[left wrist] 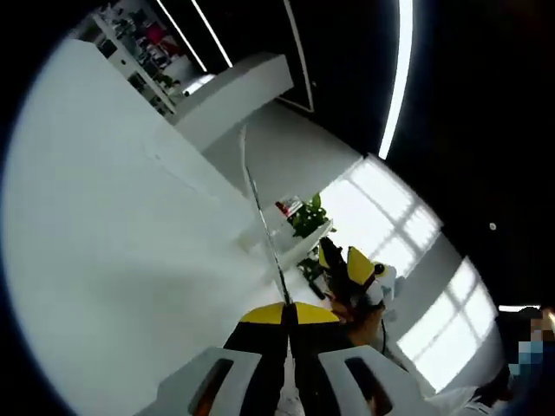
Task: Arrange the skincare products in the storage area until every visible bottle or jar stands upright without overlapping.
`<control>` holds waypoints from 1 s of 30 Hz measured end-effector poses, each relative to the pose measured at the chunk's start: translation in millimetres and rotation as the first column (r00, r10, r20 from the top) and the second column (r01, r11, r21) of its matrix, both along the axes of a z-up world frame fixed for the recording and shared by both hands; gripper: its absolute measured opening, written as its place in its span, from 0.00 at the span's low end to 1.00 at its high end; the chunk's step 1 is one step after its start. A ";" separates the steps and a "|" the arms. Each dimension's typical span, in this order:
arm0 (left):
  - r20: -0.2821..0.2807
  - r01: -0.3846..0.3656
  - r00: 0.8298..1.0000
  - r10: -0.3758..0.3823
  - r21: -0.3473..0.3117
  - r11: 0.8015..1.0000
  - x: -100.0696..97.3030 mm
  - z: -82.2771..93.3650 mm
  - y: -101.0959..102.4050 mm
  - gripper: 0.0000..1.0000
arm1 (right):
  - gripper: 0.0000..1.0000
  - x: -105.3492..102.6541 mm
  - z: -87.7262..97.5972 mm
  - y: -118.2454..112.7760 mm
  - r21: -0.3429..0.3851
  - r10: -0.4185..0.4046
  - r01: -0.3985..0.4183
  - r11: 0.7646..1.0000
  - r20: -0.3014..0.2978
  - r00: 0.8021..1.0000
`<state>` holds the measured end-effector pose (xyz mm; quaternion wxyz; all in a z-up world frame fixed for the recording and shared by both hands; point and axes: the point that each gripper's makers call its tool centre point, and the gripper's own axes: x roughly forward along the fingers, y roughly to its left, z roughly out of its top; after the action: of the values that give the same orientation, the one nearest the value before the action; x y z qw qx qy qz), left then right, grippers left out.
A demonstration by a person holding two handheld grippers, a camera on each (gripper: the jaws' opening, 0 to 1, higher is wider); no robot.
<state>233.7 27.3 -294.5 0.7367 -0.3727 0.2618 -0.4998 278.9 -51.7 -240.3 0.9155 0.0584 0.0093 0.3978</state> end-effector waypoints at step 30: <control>-0.312 0.011 0.939 0.146 0.450 0.893 32.8 -60.9 12.3 0.04 | 0.33 -33.8 -39.1 37.9 -0.184 0.091 -0.105 0.977 -0.080 0.993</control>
<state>266.5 39.6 -355.3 0.7636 -0.2833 0.4781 -0.3288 245.1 -13.8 -279.4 0.8954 -0.0147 0.0822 0.4374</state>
